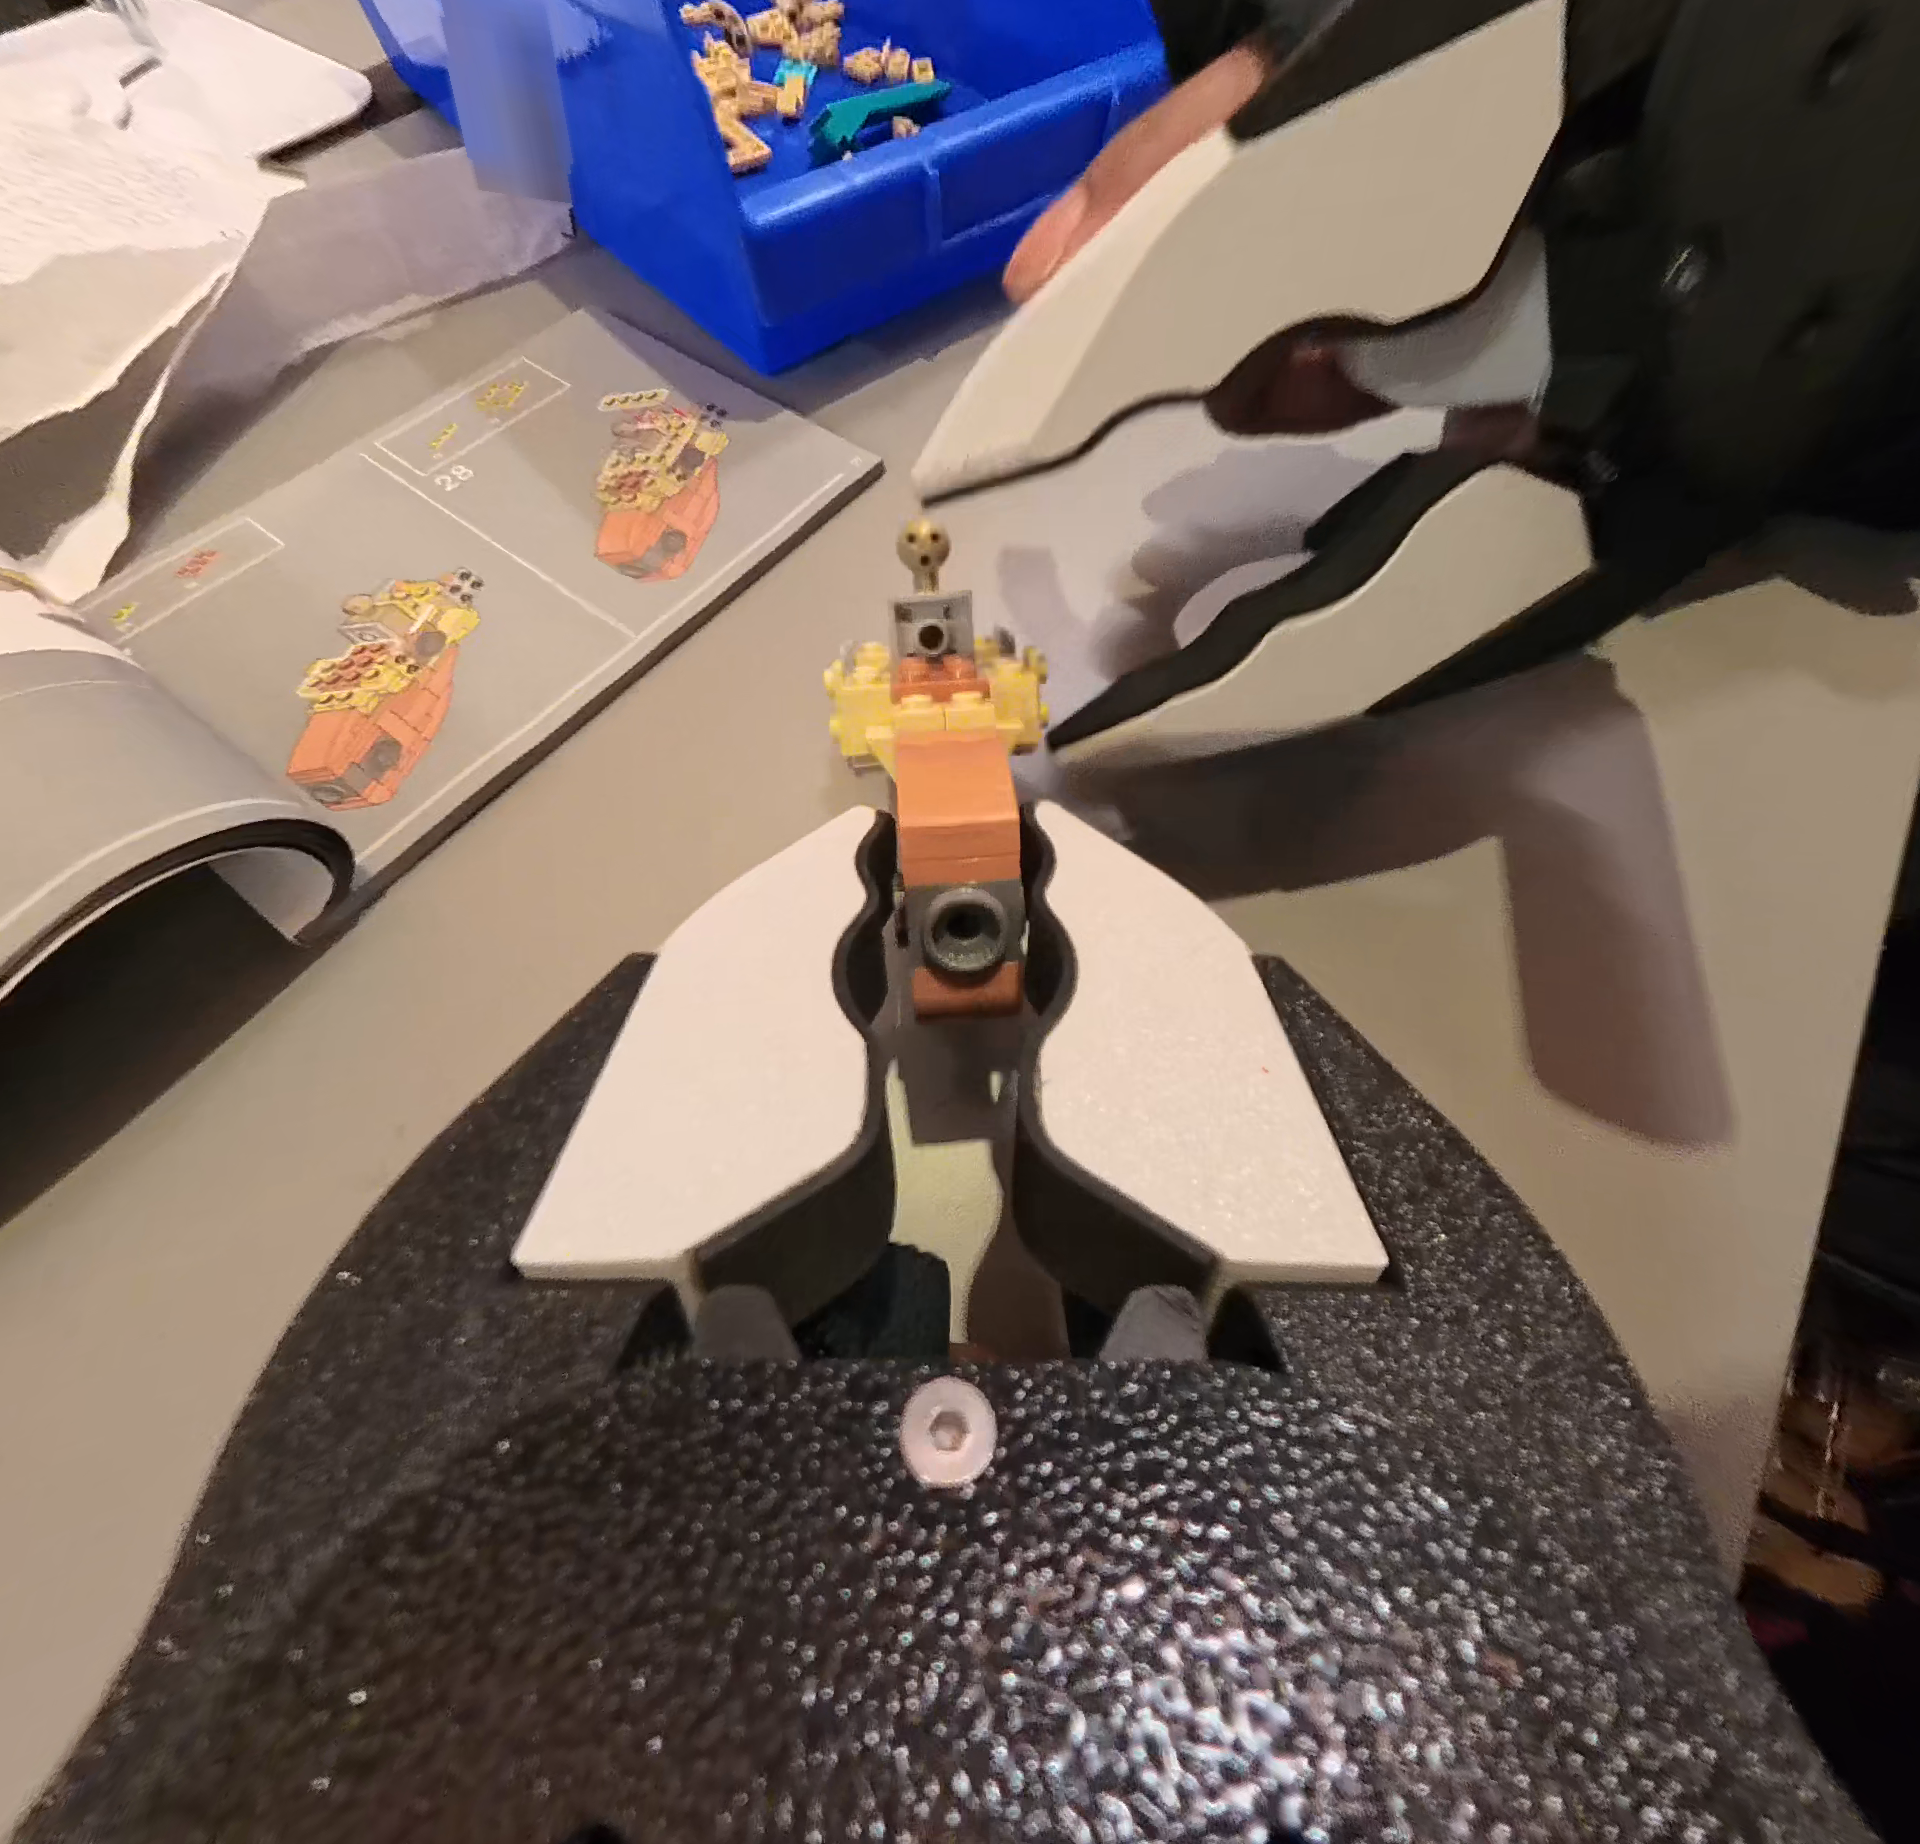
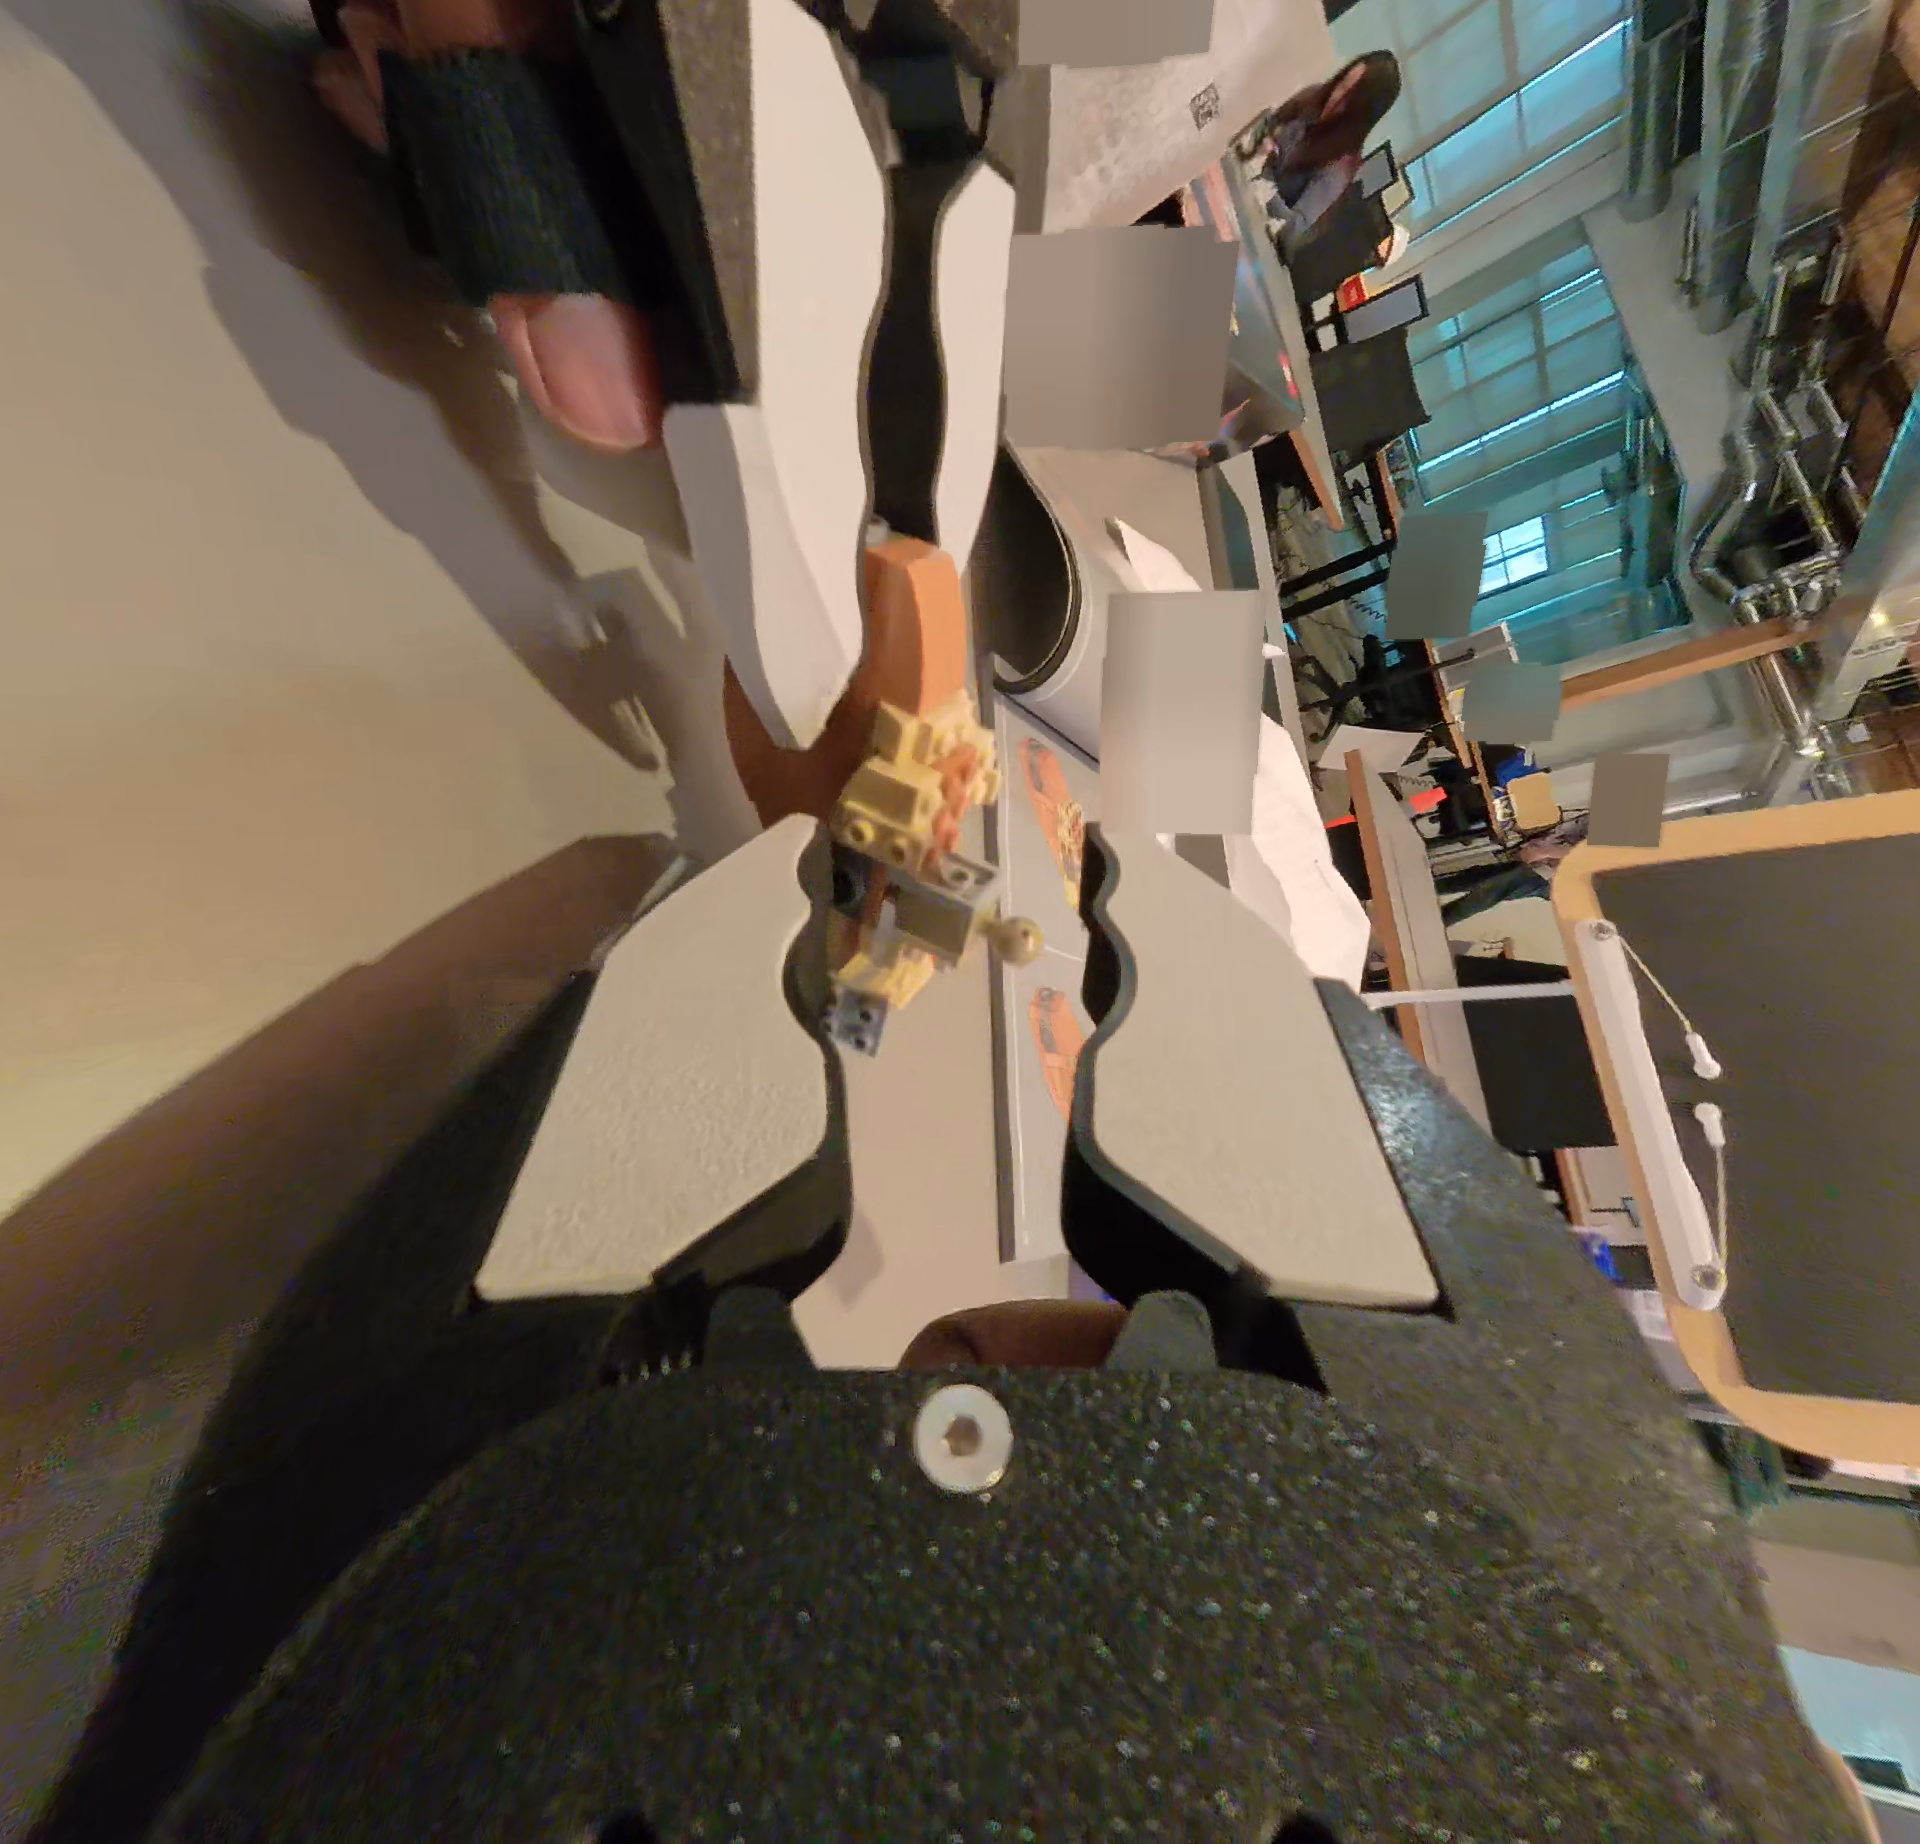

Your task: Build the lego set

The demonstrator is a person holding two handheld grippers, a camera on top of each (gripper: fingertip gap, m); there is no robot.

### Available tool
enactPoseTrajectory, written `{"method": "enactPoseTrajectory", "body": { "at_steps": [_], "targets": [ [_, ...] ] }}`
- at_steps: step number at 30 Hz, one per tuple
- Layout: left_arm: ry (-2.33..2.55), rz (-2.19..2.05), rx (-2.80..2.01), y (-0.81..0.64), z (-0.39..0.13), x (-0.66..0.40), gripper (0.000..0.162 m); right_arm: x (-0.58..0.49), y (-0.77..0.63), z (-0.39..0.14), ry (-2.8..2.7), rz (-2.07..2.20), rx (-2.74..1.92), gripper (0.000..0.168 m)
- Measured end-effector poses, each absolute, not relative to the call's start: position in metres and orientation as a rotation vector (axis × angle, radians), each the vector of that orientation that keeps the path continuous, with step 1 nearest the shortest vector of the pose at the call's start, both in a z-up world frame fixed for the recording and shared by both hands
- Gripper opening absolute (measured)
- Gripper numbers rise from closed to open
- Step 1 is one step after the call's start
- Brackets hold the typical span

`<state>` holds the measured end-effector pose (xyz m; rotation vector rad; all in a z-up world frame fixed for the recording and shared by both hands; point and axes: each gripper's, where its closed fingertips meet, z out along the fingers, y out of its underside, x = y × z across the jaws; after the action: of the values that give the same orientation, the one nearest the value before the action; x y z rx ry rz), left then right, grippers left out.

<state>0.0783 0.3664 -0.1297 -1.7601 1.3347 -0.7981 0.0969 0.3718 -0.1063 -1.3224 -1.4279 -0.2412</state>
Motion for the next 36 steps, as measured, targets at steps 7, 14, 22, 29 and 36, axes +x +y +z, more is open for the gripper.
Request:
{"method": "enactPoseTrajectory", "body": {
  "at_steps": [7, 14, 22, 29, 36],
  "targets": [
    [1.454, -0.704, -1.872, 0.367, -0.152, 0.065, 0.022, 0.113, 0.374, -0.111, -1.422, -0.137, -1.414, 0.039],
    [1.540, -0.644, -1.890, 0.367, -0.162, 0.057, 0.024, 0.119, 0.372, -0.122, -1.449, -0.067, -1.474, 0.039],
    [1.539, -0.764, -1.797, 0.362, -0.146, 0.047, 0.044, 0.135, 0.370, -0.132, -1.453, 0.077, -1.581, 0.040],
    [1.193, -0.950, -1.380, 0.403, -0.067, 0.045, 0.046, 0.147, 0.381, -0.107, -1.210, 0.335, -1.600, 0.040],
    [0.884, -1.152, -1.080, 0.436, -0.008, 0.050, 0.076, 0.150, 0.391, -0.089, -0.955, 0.595, -1.590, 0.047]
  ]
}}
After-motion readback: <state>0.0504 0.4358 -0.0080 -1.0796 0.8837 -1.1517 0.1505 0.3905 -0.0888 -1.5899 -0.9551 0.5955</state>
